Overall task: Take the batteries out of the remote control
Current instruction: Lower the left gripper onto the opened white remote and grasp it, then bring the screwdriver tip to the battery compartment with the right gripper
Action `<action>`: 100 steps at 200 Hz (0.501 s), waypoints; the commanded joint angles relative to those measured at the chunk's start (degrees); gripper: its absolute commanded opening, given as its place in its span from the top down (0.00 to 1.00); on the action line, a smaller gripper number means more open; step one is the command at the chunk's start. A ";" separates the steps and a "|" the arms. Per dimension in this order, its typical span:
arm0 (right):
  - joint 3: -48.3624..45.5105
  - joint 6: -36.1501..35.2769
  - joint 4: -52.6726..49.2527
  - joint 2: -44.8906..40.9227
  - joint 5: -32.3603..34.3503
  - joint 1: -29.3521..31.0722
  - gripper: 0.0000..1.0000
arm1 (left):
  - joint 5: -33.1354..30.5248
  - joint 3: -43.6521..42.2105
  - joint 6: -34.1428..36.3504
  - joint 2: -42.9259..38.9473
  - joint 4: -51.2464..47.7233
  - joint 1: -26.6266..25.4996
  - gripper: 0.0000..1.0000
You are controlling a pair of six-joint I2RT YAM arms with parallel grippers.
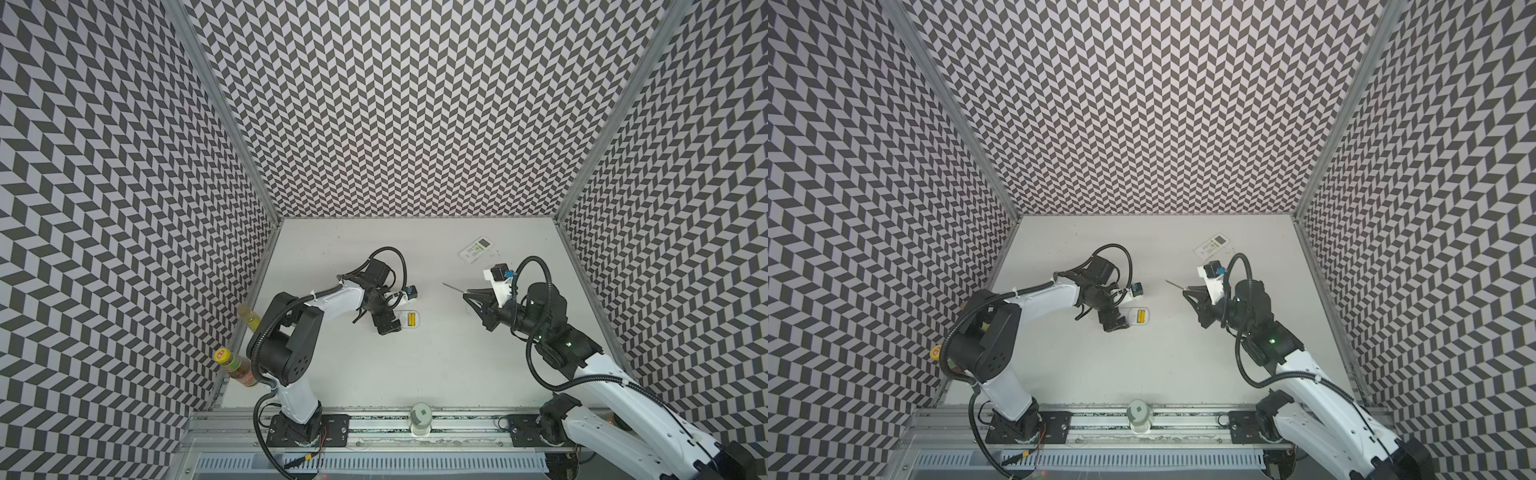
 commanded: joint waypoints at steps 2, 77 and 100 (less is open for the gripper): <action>-0.27 -0.80 1.72 -1.51 -0.07 -0.24 0.97 | 0.28 1.43 1.44 1.68 -2.08 -1.26 0.07; -0.15 -1.07 1.42 -2.13 0.17 -0.22 0.97 | -0.46 -0.94 1.58 1.71 -3.65 -3.22 0.37; -0.05 -1.57 1.20 -2.23 0.46 -0.24 0.98 | -0.51 -2.98 2.00 -0.58 -3.57 -3.97 0.44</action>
